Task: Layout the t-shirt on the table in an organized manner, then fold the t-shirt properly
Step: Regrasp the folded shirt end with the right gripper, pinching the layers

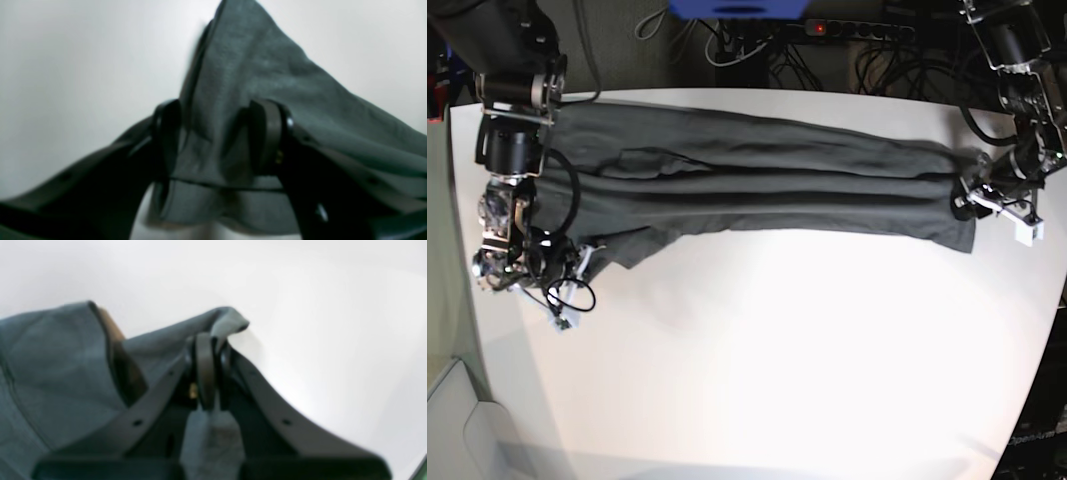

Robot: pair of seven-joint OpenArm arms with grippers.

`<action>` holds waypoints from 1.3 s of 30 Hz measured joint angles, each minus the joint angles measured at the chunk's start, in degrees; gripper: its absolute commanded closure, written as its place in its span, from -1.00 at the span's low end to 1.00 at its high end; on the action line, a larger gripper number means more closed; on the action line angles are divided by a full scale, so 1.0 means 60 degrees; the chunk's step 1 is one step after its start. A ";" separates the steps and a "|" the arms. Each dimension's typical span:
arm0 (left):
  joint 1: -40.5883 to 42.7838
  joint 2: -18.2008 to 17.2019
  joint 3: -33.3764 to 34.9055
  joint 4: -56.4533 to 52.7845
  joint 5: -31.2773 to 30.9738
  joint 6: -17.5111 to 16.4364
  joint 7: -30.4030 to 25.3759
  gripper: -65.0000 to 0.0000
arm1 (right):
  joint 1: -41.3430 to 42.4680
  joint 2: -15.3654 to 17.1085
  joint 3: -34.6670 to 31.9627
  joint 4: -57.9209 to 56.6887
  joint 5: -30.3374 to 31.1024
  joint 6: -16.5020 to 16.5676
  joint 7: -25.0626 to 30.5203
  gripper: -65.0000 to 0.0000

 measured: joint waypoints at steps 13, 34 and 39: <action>0.0004 0.0007 0.0000 -0.0018 0.0000 -0.0015 -0.0018 0.02 | -0.2240 -0.0492 0.1107 0.6619 -0.0011 0.0029 -0.3319 1.00; 0.0022 -0.0025 0.0011 -0.0044 0.0004 -0.0018 0.0044 0.01 | -0.6422 -0.1290 0.1209 0.9482 -0.0015 0.0007 -0.3362 1.00; 0.0022 -0.0055 0.0011 -0.0044 0.0004 -0.0015 0.0051 0.01 | -0.6594 -0.1268 0.1228 0.9475 -0.0011 0.0000 -0.3330 1.00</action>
